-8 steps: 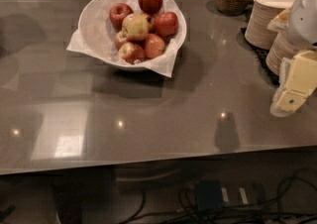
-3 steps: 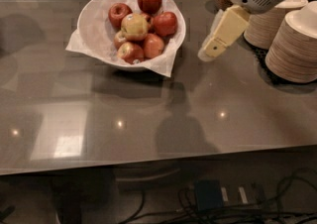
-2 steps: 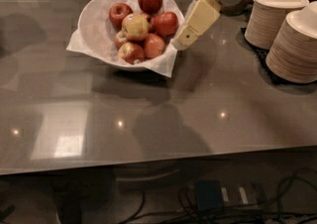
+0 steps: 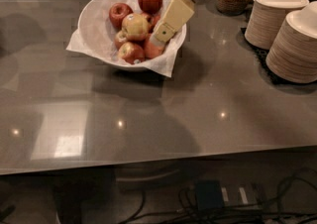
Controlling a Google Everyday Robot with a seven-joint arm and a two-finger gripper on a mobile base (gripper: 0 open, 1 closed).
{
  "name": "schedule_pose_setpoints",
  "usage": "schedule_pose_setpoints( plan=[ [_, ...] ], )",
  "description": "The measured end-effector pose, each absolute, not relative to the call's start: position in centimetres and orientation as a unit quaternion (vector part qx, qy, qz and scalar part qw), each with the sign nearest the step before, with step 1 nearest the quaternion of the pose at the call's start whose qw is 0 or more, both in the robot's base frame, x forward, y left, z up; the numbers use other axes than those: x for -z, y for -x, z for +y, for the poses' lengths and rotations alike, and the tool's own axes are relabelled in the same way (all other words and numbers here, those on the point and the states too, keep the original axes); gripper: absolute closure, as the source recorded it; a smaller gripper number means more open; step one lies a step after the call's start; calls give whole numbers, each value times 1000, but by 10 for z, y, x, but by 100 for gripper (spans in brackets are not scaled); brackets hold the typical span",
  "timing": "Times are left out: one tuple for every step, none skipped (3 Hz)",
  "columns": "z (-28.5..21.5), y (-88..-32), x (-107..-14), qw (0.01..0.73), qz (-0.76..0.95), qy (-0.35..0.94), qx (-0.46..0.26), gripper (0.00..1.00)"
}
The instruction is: Pick apple from white bowl
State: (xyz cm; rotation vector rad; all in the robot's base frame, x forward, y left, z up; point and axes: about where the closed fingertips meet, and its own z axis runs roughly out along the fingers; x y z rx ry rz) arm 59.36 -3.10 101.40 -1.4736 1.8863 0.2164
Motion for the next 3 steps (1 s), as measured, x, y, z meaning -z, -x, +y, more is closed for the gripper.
schedule_pose_setpoints(
  plan=[
    [-31, -597, -1009, 371, 732, 565, -83, 0],
    [-17, -611, -996, 389, 724, 562, -94, 0],
    [0, -626, -986, 404, 716, 560, -108, 0]
  ],
)
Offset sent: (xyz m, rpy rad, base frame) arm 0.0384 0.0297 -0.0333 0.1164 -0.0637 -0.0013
